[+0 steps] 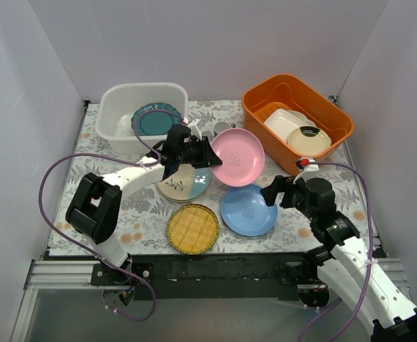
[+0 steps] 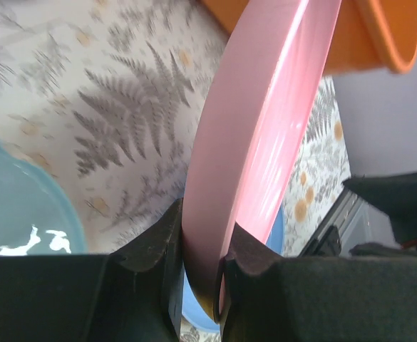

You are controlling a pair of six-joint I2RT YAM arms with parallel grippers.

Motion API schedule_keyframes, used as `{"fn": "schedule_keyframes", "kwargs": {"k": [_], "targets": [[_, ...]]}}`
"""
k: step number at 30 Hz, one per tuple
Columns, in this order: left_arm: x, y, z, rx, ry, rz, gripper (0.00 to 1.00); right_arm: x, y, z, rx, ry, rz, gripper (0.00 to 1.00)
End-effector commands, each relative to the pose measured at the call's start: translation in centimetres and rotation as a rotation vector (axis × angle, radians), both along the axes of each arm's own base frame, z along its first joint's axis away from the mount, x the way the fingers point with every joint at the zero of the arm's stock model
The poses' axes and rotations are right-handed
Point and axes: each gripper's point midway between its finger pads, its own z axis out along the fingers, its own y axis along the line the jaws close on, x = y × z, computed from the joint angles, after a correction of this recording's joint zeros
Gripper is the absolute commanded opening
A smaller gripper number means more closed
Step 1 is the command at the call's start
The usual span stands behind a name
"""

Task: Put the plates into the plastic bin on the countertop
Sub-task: Pick up the plate at the center of the board, then place the plate in the plastic bin.

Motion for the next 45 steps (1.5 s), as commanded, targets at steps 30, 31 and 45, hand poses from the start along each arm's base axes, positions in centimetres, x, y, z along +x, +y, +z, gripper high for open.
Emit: {"fn": "schedule_keyframes", "kwargs": {"k": [30, 31, 45], "targets": [[17.1, 17.6, 17.2, -0.194, -0.195, 0.538, 0.0, -0.5, 2.0, -2.9, 0.035, 0.078, 0.096, 0.98], [17.3, 18.1, 17.0, -0.189, -0.185, 0.555, 0.0, -0.5, 2.1, -2.8, 0.038, 0.074, 0.099, 0.98], [19.5, 24.3, 15.8, -0.103, -0.151, 0.785, 0.0, -0.7, 2.5, -3.6, 0.028, 0.096, 0.129, 0.98]]}}
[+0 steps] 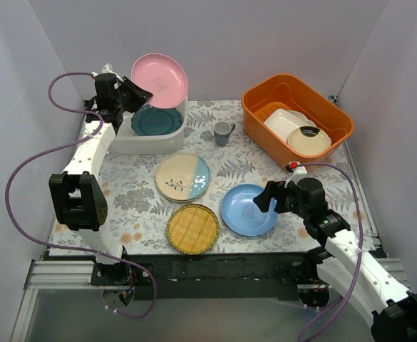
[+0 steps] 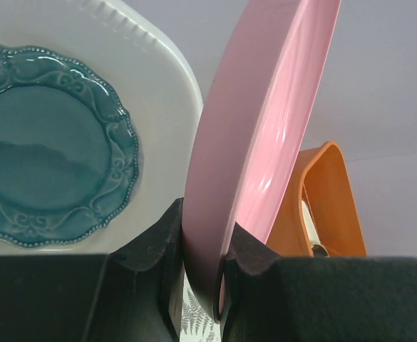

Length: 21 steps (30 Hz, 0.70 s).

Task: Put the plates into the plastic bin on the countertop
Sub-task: Place the plate in the plastic bin.

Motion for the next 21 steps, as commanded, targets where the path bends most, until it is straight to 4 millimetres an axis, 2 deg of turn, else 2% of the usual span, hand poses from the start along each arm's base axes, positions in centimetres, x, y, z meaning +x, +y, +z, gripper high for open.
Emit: {"fn": "schedule_keyframes", "kwargs": {"k": [1, 14, 21], "targets": [[0.7, 1.2, 1.0, 0.012, -0.012, 0.061, 0.0, 0.4, 0.4, 0.7, 0.011, -0.031, 0.018, 0.98], [2.3, 3.6, -6.0, 0.089, 0.14, 0.139, 0.0, 0.3, 0.7, 0.1, 0.014, -0.019, 0.03, 0.98], [2.3, 3.7, -10.3, 0.113, 0.227, 0.127, 0.0, 0.3, 0.1, -0.7, -0.015, 0.012, 0.002, 0.98]]}}
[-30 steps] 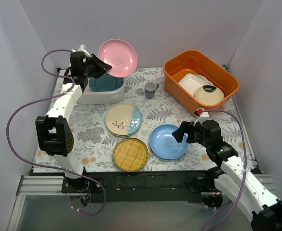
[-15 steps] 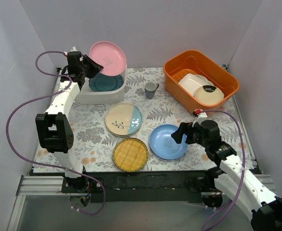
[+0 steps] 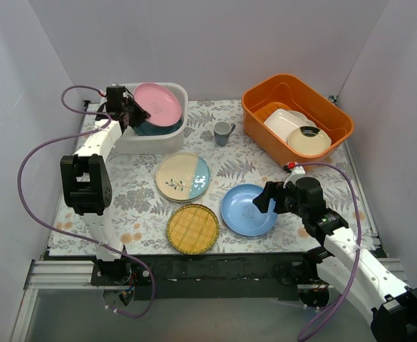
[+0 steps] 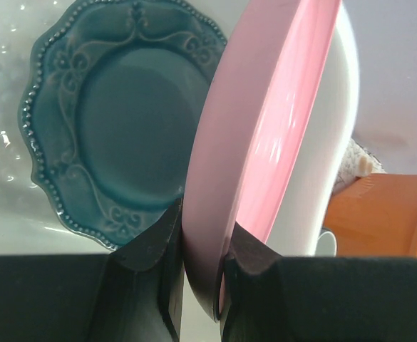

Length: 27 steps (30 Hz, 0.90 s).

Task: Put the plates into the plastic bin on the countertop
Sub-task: Place the plate in the plastic bin.

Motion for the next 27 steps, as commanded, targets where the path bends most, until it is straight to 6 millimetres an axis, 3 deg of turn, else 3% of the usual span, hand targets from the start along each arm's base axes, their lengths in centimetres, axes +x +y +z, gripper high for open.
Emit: {"fn": "schedule_keyframes", "kwargs": {"k": [1, 7, 13, 18, 19, 20, 25, 27], "targets": [[0.4, 0.7, 0.5, 0.028, -0.019, 0.009, 0.0, 0.4, -0.1, 0.1, -0.002, -0.018, -0.015, 0.97], [0.2, 1.4, -1.3, 0.07, 0.032, 0.028, 0.0, 0.3, -0.4, -1.2, -0.011, 0.036, -0.049, 0.96], [0.0, 1.6, -1.7, 0.08, 0.045, 0.032, 0.17, 0.1, -1.1, -2.7, -0.021, 0.084, -0.108, 0.96], [-0.6, 2.1, -2.3, 0.1, 0.06, 0.051, 0.44, 0.0, -2.1, -2.8, -0.031, 0.082, -0.162, 0.97], [-0.7, 2.2, -2.0, 0.102, 0.056, 0.054, 0.56, 0.0, -2.1, -2.7, -0.029, 0.081, -0.163, 0.97], [-0.9, 2.3, -2.2, 0.106, 0.061, 0.059, 0.6, 0.2, -2.6, -2.7, -0.045, 0.072, -0.188, 0.97], [-1.1, 3.2, -0.3, 0.148, 0.03, 0.093, 0.9, 0.1, -3.1, -3.3, -0.069, 0.102, -0.218, 0.97], [-1.4, 3.5, 1.0, 0.154, 0.005, 0.105, 0.98, 0.0, -3.3, -3.8, -0.076, 0.124, -0.232, 0.96]]}}
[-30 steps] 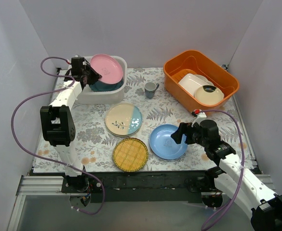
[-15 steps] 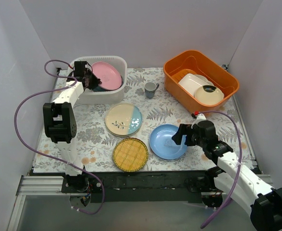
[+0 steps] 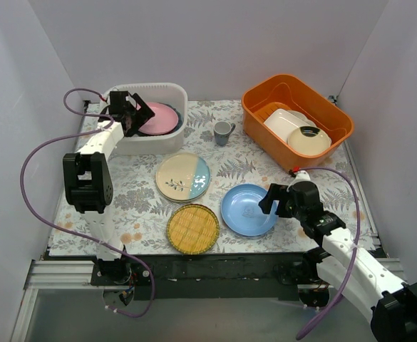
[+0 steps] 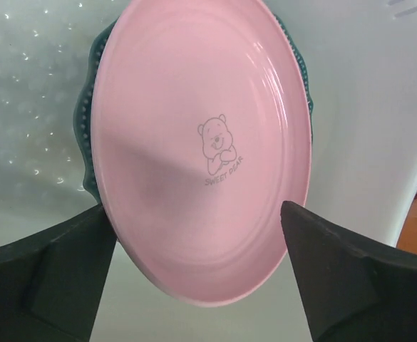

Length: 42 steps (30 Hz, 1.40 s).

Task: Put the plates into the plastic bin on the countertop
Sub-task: Place the plate in the plastic bin, then pick up the plate at the center of the board.

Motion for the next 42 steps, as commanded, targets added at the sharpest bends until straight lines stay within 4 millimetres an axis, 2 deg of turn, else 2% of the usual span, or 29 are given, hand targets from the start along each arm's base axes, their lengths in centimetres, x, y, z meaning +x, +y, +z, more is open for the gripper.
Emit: {"fn": "schedule_keyframes", "kwargs": {"k": [1, 2, 5, 6, 7, 9, 11, 22, 28, 33, 34, 37, 38, 42], "targets": [[-1.2, 1.4, 5.6, 0.051, -0.09, 0.047, 0.98, -0.1, -0.8, -0.9, -0.021, 0.039, -0.055, 0.96], [-1.5, 1.4, 6.8, 0.049, -0.115, 0.049, 0.98, -0.2, -0.8, -1.2, -0.02, 0.05, -0.057, 0.96], [-2.1, 1.3, 8.1, 0.041, -0.147, 0.045, 0.98, -0.6, -0.8, -2.0, -0.024, 0.075, -0.058, 0.94], [-2.4, 1.2, 9.2, 0.038, -0.173, 0.042, 0.98, -0.6, -0.8, -2.0, -0.024, 0.077, -0.06, 0.93], [-2.8, 1.0, 9.3, 0.032, -0.178, 0.031, 0.98, -0.6, -0.8, -2.1, -0.024, 0.08, -0.06, 0.93], [-3.2, 0.7, 10.8, 0.024, -0.216, 0.018, 0.98, -0.7, -0.8, -2.3, -0.025, 0.085, -0.059, 0.91], [-3.4, 0.3, 11.0, 0.029, -0.222, 0.001, 0.98, -0.6, -0.7, -2.4, -0.021, 0.085, -0.054, 0.88], [-4.7, -7.3, 12.6, 0.042, -0.266, -0.224, 0.98, -1.2, -0.5, -3.4, -0.01, 0.122, -0.052, 0.77], [-7.0, -10.4, 11.4, 0.02, -0.241, -0.341, 0.98, -1.4, -0.4, -3.7, -0.002, 0.124, -0.043, 0.75], [-9.4, -13.1, 10.4, -0.011, -0.228, -0.429, 0.98, -1.3, -0.1, -3.9, 0.006, 0.132, -0.037, 0.68], [-10.1, -14.3, 9.9, -0.022, -0.218, -0.468, 0.98, -1.4, -0.1, -4.1, 0.004, 0.136, -0.037, 0.67], [-11.2, -16.0, 8.7, -0.045, -0.198, -0.526, 0.98, -1.2, -0.1, -4.0, 0.009, 0.131, -0.041, 0.62], [-11.4, -16.4, 8.4, -0.052, -0.196, -0.535, 0.98, -1.4, 0.5, -3.9, 0.029, 0.137, -0.015, 0.56], [-13.2, -18.6, 6.3, -0.086, -0.16, -0.594, 0.98, -1.3, 0.5, -3.7, 0.026, 0.128, -0.008, 0.37]]}}
